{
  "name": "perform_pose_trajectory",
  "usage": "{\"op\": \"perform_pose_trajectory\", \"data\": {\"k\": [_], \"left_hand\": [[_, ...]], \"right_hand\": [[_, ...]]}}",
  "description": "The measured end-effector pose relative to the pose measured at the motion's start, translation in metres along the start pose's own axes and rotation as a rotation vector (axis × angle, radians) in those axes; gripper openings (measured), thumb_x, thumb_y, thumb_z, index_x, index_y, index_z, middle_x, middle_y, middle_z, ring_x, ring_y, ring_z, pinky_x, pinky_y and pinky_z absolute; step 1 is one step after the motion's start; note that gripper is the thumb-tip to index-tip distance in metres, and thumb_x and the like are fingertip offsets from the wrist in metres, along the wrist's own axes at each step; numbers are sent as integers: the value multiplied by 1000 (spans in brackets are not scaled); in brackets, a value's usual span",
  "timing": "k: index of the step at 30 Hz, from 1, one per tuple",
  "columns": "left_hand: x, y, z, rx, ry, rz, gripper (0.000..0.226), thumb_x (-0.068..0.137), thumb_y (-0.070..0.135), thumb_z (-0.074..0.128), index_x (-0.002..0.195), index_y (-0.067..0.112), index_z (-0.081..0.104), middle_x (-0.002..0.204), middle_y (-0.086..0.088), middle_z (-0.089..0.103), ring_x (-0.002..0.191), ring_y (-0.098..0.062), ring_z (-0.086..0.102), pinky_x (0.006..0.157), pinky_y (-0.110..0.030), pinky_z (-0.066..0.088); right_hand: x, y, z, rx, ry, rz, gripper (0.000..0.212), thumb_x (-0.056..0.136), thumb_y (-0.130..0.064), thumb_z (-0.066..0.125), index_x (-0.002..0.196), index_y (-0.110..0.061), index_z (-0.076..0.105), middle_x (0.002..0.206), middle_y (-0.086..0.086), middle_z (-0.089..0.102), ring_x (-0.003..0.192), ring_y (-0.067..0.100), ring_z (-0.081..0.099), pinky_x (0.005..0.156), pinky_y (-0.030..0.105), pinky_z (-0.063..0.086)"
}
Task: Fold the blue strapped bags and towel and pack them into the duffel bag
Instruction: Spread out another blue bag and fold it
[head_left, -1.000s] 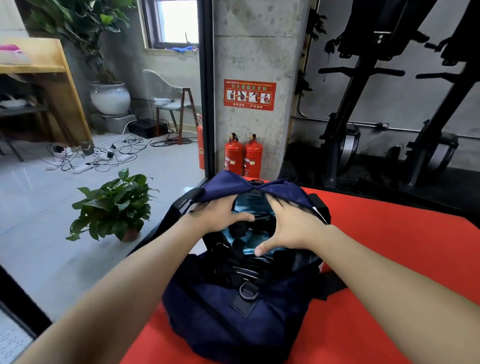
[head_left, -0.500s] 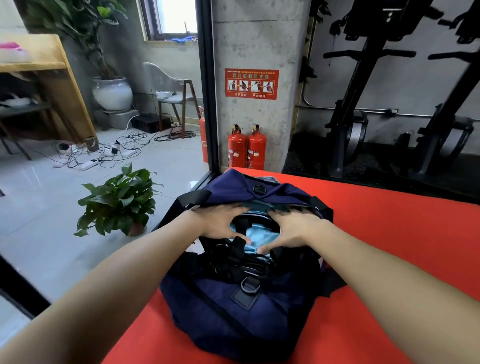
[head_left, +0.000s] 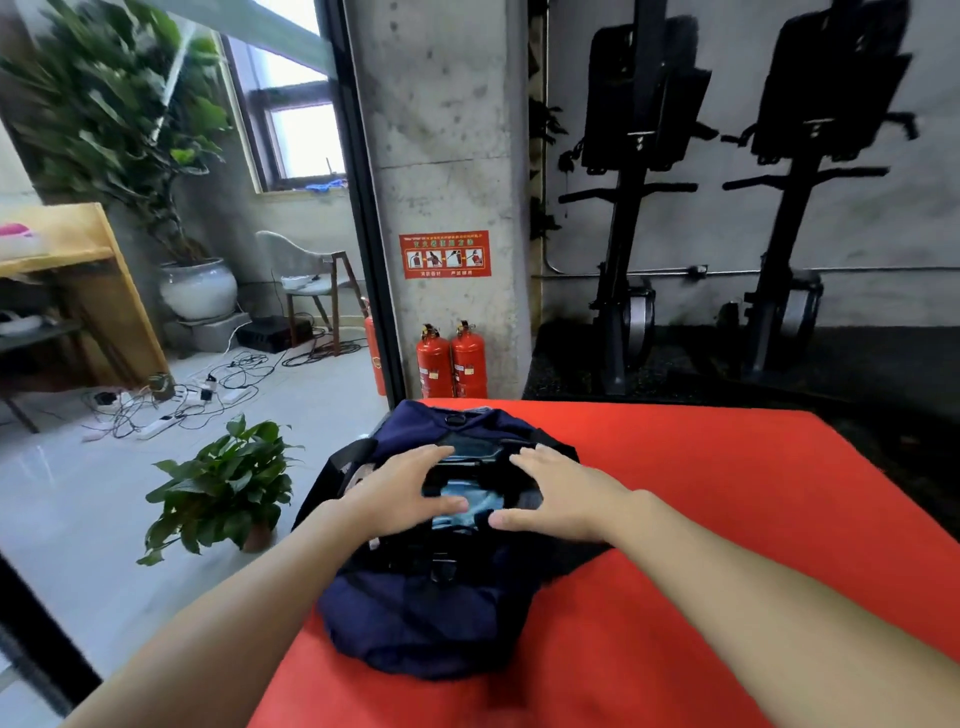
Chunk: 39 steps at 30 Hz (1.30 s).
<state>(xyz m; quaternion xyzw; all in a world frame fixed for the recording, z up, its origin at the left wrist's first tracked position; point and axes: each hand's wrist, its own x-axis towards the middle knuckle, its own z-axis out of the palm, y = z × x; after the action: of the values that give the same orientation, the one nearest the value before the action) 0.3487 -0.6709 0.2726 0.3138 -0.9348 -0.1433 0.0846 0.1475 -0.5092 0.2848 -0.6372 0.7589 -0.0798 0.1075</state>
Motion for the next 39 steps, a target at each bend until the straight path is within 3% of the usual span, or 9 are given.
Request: {"op": "perform_pose_trajectory", "data": {"k": [5,10,14,21,26,31,39], "left_hand": [[-33,94,16,16,0,103,91,79,72,65,152,24,39,153,5,45,142,-15,38,118,-29,28],[-49,209,53,13,-48,317,87,85,59,68,155,21,34,156,3,40,144,-14,35,119,-26,26],[-47,293,97,7,-135,440,93,81,69,62,156,29,26,160,6,32,148,-13,28,119,-38,30],[-45,460,182,85,-184,682,87,86,53,69,156,26,26,160,-1,34,146,-21,32,118,-38,31],[-54,564,249,173,-244,809,87,87,49,69,156,19,26,157,-7,36,143,-28,36,113,-44,38],[-69,635,324,149,-356,816,83,83,45,73,149,13,35,144,-12,45,133,-34,43,110,-48,41],[-84,682,441,95,-522,796,59,84,35,71,131,8,50,127,-16,53,120,-37,51,102,-46,45]], "right_hand": [[-105,24,-25,-25,64,39,98,80,-83,50,156,-25,28,163,-10,26,153,8,6,121,42,26],[-204,71,-29,-59,87,160,104,76,-90,43,156,-26,27,164,-9,25,154,9,5,122,41,24],[-284,115,-28,-72,99,289,103,77,-88,45,156,-25,27,163,-4,28,154,14,10,121,41,26],[-429,217,-13,-184,91,578,92,79,-84,49,148,-24,39,148,3,46,141,22,39,108,40,41],[-514,285,12,-176,49,780,86,81,-78,53,146,-23,42,143,3,51,136,25,44,104,42,46],[-568,339,52,-131,-32,912,80,80,-76,55,140,-23,46,136,3,56,129,26,52,99,41,47],[-612,405,136,23,-119,1040,66,84,-67,58,130,-20,51,135,3,57,125,28,55,97,41,45]]}}
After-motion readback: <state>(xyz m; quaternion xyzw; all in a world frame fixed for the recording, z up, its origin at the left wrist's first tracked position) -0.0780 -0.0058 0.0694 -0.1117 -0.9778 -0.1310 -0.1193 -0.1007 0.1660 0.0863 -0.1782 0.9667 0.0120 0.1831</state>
